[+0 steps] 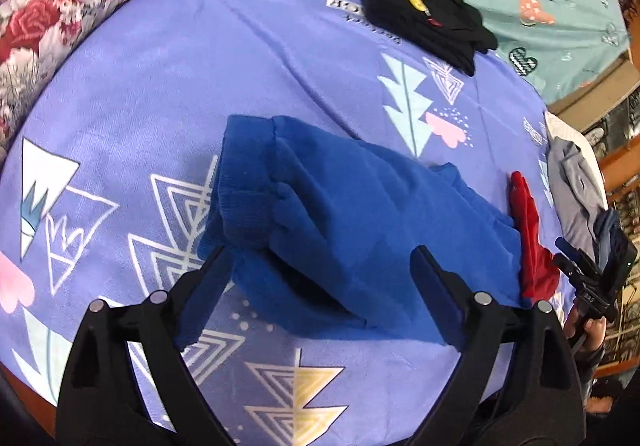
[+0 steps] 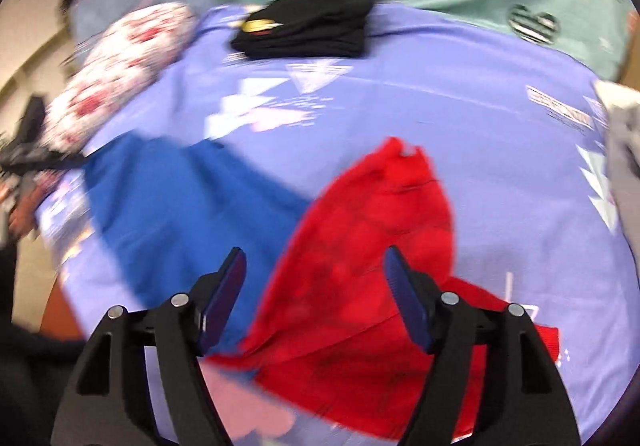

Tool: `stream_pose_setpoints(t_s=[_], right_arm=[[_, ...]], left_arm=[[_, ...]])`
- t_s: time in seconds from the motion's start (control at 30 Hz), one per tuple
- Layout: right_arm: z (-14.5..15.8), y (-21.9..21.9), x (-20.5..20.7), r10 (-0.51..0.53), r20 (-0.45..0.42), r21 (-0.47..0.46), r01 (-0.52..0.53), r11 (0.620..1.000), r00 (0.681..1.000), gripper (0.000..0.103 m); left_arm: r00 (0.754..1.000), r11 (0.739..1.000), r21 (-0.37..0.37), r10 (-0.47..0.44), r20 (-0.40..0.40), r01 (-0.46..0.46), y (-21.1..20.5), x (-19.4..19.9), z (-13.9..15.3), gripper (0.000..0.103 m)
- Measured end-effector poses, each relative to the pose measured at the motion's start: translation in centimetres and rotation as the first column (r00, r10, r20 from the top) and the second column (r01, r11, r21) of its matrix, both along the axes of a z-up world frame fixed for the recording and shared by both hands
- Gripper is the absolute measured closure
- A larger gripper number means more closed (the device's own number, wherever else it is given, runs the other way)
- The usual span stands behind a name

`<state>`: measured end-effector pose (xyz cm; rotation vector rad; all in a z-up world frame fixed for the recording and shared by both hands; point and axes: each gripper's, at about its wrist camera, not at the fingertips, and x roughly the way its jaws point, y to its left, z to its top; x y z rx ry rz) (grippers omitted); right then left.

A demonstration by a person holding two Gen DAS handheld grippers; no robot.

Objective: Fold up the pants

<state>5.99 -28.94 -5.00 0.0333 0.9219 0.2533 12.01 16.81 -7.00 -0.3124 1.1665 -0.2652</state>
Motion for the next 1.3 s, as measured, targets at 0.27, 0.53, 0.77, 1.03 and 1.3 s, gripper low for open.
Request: stream_pose_setpoints(t_s=[0.27, 0.53, 0.77, 1.03, 1.3], right_arm=[[-1.0, 0.5, 1.1, -0.065, 0.014, -0.019, 0.065, 0.998, 0.998, 0.031], [-1.1, 0.1, 0.8, -0.084, 0.035, -0.030, 0.085, 0.996, 0.996, 0.029], [-1.4, -0.2, 1.2, -0.111, 0.045, -0.024, 0.112, 0.993, 0.993, 0.029], [-0.9, 0.4, 5.8, -0.201, 0.042, -0.102, 0.204, 0.974, 0.979, 0.017], [-4.8, 5.0, 11.6, -0.185, -0.115, -0.209, 0.158, 0.965, 0.976, 0.017]], left_arm=[[0.995, 0.997, -0.011, 0.078, -0.062, -0.079, -0.4, 1.5, -1.7, 0.012], [0.990, 0.985, 0.119, 0.130, -0.056, -0.122, -0.8, 2.6, -2.2, 0.066], [0.993, 0.985, 0.130, 0.111, 0.029, -0.114, -0.2, -0.6, 0.9, 0.083], [0.985, 0.957, 0.240, 0.172, -0.029, -0.160, 0.4, -0.7, -2.0, 0.047], [0.950, 0.889, 0.357, 0.216, 0.224, -0.286, 0.1, -2.9, 3.7, 0.010]])
